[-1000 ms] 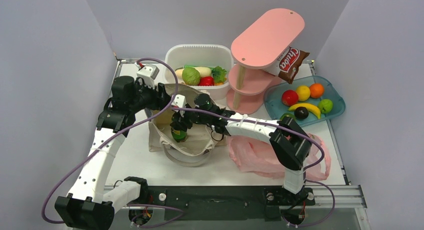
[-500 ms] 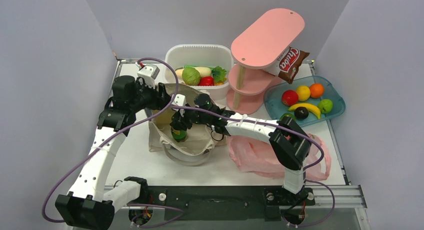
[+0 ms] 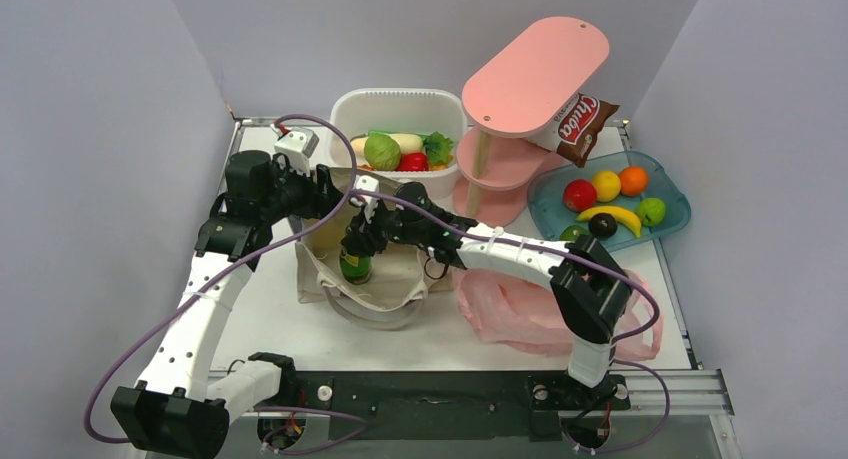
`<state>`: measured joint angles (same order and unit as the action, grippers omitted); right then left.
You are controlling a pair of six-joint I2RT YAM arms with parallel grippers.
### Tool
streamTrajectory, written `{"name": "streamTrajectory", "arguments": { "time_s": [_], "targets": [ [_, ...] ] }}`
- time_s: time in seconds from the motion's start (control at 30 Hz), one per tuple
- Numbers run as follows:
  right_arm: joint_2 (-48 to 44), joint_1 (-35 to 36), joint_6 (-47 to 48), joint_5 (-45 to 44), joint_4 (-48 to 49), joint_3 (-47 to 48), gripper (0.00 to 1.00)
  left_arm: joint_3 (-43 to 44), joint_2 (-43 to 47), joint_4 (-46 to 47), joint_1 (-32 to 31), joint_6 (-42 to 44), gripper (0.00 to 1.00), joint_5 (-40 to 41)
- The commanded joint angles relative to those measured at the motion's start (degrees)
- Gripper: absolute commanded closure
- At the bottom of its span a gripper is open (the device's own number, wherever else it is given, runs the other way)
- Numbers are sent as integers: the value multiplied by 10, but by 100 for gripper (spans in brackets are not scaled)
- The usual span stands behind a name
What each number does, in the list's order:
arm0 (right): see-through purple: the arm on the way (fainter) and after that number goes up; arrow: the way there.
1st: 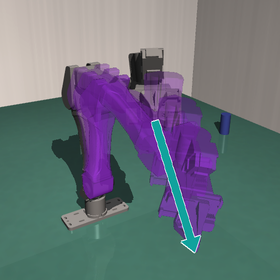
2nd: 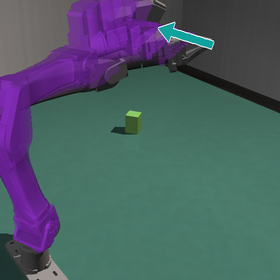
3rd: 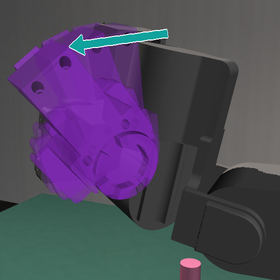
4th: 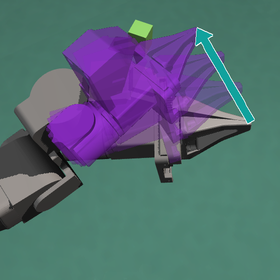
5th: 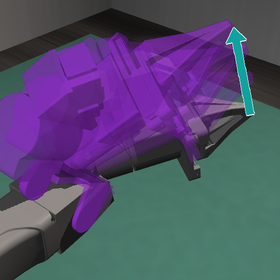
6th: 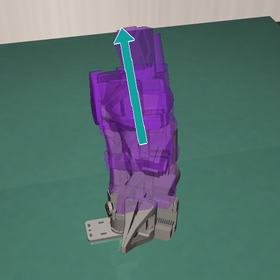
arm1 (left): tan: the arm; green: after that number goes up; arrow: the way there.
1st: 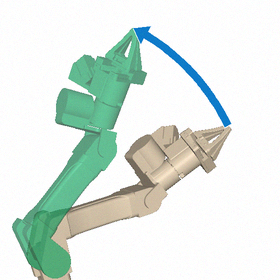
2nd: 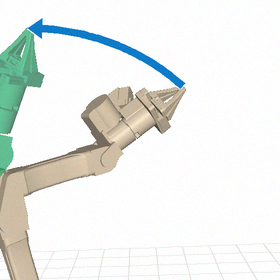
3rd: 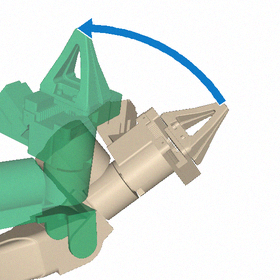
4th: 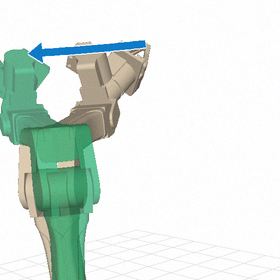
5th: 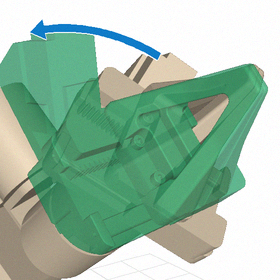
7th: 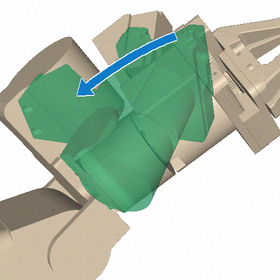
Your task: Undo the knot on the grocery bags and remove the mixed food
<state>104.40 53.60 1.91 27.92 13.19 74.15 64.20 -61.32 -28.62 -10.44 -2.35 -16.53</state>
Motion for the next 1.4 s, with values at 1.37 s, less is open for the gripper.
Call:
{"name": "streamTrajectory", "arguments": {
  "time_s": [1.37],
  "targets": [
    [-240,-138,-160,-70,29,194,100,24,-38,21,0,-11,43,-8]
  ]
}}
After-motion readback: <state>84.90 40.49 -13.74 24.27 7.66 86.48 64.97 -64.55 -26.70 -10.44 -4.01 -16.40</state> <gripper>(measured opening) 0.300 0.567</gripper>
